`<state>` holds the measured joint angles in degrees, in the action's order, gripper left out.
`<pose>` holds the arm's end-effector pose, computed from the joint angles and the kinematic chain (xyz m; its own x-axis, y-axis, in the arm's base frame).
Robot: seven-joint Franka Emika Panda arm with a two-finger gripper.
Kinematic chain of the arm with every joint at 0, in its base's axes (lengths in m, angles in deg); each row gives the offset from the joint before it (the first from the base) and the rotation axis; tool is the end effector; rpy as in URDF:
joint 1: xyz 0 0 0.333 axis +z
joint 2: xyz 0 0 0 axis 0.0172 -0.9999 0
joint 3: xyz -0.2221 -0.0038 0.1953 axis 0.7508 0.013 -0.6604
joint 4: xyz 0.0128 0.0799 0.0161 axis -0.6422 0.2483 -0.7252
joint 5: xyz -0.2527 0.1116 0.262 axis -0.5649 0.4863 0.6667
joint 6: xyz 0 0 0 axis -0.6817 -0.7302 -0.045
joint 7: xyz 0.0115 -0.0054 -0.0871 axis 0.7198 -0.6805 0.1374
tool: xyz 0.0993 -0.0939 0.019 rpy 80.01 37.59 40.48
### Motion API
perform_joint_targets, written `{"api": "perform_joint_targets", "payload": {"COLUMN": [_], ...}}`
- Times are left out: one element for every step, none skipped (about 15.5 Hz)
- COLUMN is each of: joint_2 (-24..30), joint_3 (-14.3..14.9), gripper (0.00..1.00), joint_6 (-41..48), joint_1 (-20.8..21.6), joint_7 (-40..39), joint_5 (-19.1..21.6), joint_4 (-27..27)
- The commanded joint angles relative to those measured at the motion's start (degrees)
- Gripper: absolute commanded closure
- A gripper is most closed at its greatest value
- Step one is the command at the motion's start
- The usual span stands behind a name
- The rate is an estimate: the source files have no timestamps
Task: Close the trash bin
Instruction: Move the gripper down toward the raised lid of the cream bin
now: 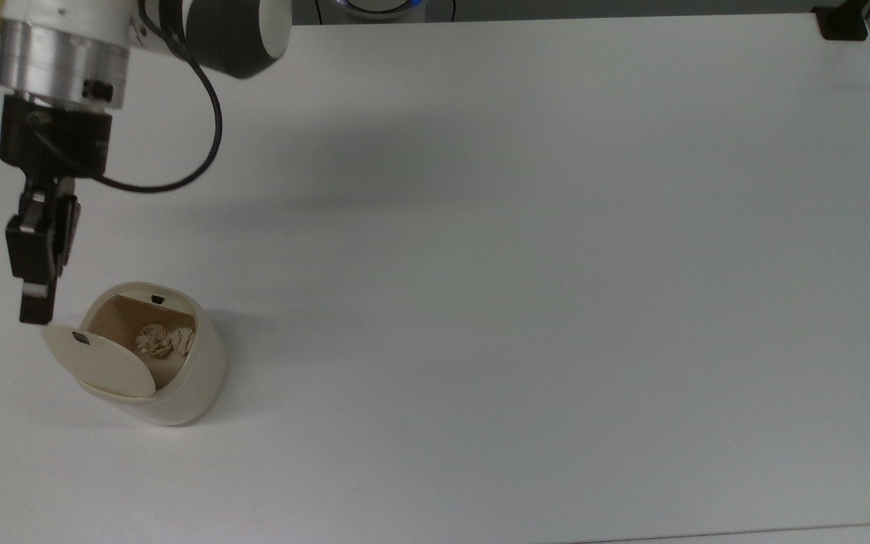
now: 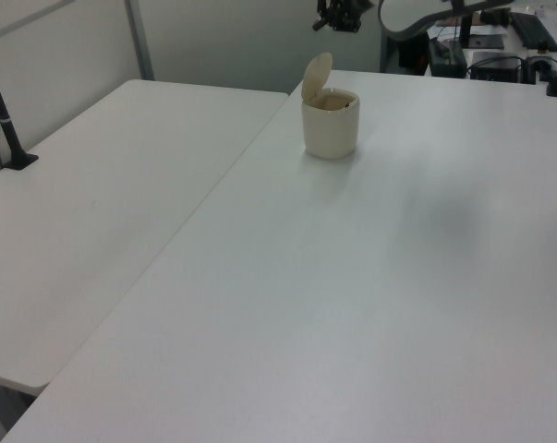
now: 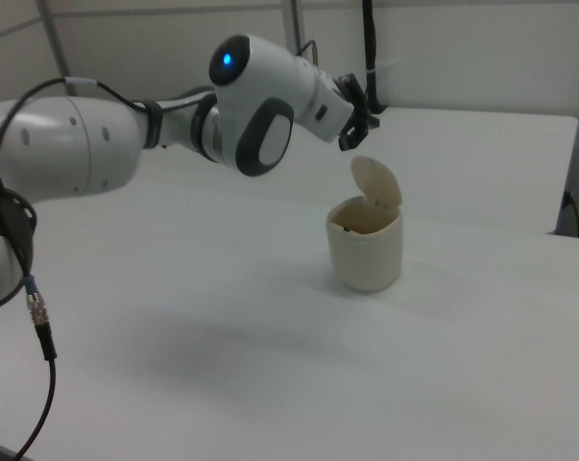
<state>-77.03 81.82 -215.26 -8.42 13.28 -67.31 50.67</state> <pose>0.7338 -0.1713 0.5015 0.0085 -0.9390 0.3437 -0.5964 -0.2806 -0.7520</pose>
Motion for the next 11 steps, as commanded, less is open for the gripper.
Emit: {"api": "perform_joint_targets", "payload": {"joint_2": [-2.5, -2.8, -3.1, -3.8, -4.2, -4.2, -4.2, -4.2, -4.2, -4.2, -4.2], "joint_3": [1.1, 1.1, 1.2, 1.1, 1.2, 1.2, 1.1, 1.1, 1.1, 1.1, 1.1], "gripper": [1.0, 1.0, 1.0, 1.0, 1.0, 1.0, 1.0, 1.0, 1.0, 1.0, 1.0], "joint_6": [-2.3, -2.3, -2.3, -2.3, -2.3, -2.3, -2.3, -2.3, -2.2, -2.2, -2.2], "joint_1": [2.0, 2.0, 2.0, 2.1, 2.0, 2.0, 2.0, 2.0, 2.0, 1.9, 1.8], "joint_7": [1.5, 1.5, 1.4, 1.3, 1.2, 1.2, 1.1, 1.1, 1.0, 0.4, -0.3], "joint_5": [1.6, 1.6, 1.5, 1.4, 1.3, 1.1, 0.8, 0.7, 0.6, 0.4, 0.4], "joint_4": [-1.4, -1.3, -1.3, -1.3, -1.3, -1.2, -1.1, -1.0, -0.9, -0.8, -0.4]}}
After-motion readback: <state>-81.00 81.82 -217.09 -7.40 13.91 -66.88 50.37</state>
